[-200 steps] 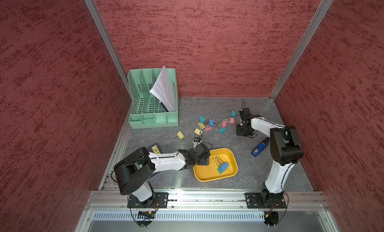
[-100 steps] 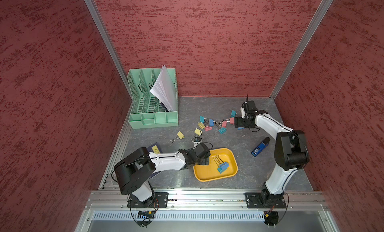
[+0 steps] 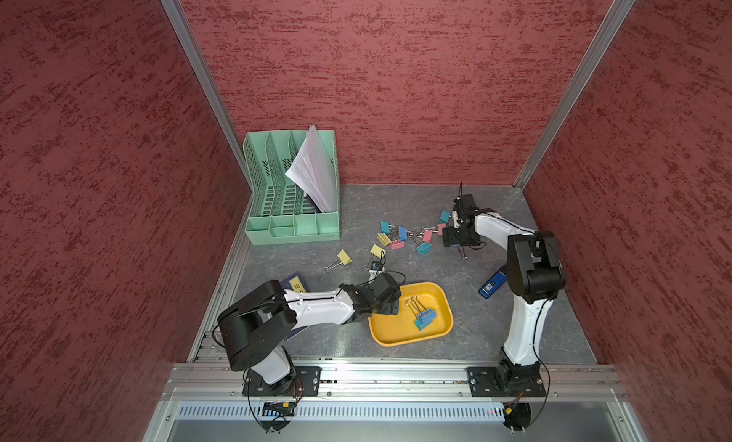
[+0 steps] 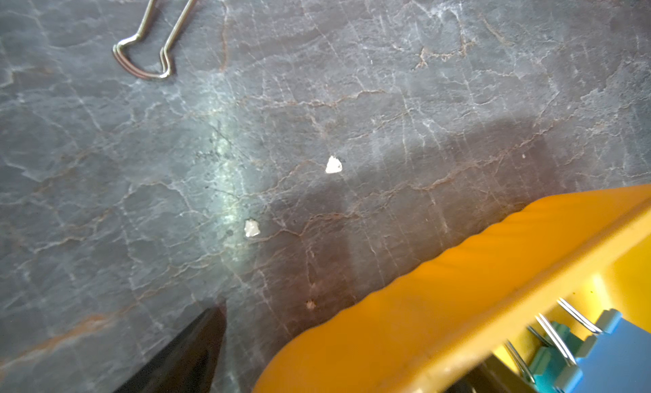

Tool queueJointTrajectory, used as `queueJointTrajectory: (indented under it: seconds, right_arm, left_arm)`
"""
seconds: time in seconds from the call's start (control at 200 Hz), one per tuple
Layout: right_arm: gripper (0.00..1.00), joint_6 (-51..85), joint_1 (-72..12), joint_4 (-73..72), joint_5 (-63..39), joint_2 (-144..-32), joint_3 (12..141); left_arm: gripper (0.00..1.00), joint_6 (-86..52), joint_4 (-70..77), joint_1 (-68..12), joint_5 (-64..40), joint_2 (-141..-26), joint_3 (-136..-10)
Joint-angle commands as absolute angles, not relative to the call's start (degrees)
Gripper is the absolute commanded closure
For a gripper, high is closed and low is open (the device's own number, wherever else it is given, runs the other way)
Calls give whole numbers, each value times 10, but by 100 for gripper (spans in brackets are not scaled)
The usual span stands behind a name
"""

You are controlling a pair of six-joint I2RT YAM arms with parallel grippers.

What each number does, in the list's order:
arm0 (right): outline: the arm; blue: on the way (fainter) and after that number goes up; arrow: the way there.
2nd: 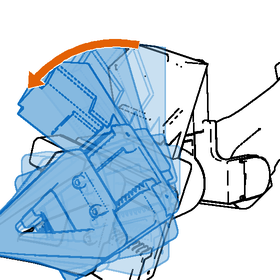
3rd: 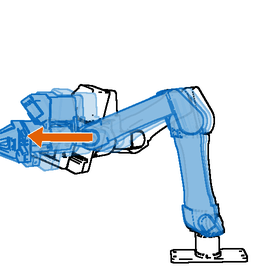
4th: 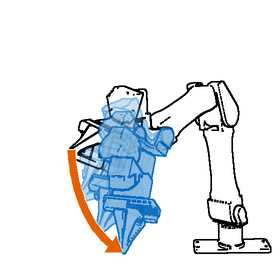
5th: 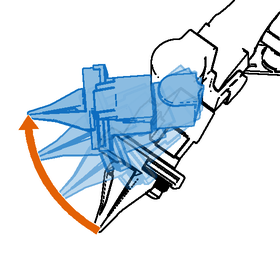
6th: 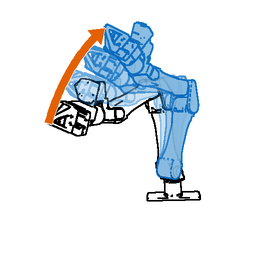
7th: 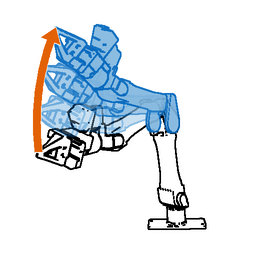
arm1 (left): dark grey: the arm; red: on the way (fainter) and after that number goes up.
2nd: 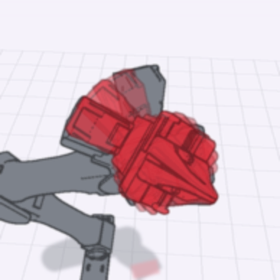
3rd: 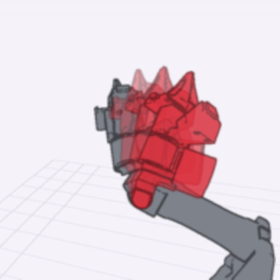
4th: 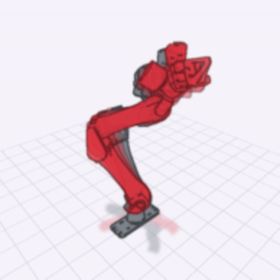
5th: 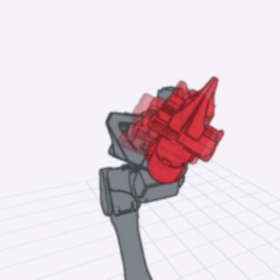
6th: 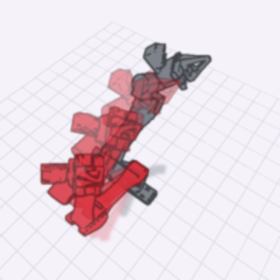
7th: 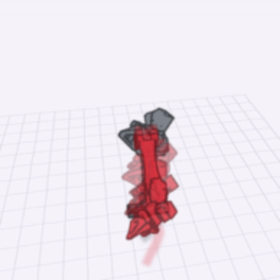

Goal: Put the binder clips in the storage box
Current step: Adjust the binder clip at the center of the board.

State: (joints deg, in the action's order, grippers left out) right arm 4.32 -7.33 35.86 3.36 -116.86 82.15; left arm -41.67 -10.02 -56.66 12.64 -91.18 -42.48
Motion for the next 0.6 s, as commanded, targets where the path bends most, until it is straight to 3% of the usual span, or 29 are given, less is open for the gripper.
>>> queueJointTrajectory:
  seconds: [0.0, 0.341, 0.451, 0.596]
  right_arm:
    - [19, 38, -72, 360, 60, -1185, 840]
    - [45, 36, -71, 346, 71, -1186, 834]
    - [47, 35, -71, 347, 76, -1179, 832]
    - [55, 35, -70, 345, 76, -1166, 828]
  left_arm:
    - [8, -427, -144, -563, 83, -945, -405]
    - [7, -430, -156, -568, 88, -930, -403]
    - [8, -431, -161, -568, 91, -923, -399]
    - [8, -433, -161, -568, 93, -919, -395]
